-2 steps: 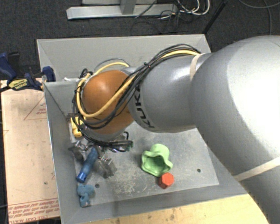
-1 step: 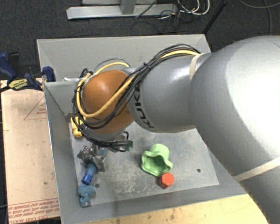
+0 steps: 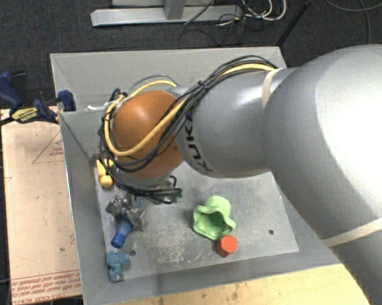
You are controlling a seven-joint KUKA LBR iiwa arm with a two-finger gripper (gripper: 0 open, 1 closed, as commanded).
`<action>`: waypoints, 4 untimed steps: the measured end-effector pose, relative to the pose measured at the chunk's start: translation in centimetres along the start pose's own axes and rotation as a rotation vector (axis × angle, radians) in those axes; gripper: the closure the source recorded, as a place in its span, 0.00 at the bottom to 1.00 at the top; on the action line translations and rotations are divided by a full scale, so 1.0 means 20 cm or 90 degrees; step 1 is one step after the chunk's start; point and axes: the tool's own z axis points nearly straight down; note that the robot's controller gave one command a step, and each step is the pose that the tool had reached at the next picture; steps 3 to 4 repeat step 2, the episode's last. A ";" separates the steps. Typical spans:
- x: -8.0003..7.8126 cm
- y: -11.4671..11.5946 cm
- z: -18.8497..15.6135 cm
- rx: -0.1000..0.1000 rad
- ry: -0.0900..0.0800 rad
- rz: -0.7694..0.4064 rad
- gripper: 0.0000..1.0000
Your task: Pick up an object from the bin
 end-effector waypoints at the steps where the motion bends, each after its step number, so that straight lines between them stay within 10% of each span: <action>1: -0.01 0.00 -0.17 0.001 -0.001 0.002 1.00; 2: -0.02 0.00 -0.47 0.003 -0.003 0.003 1.00; 4: -0.02 0.00 -0.47 0.003 -0.003 0.003 1.00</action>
Offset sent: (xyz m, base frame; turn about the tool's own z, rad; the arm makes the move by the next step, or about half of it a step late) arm 0.0001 0.0000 0.0322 0.0000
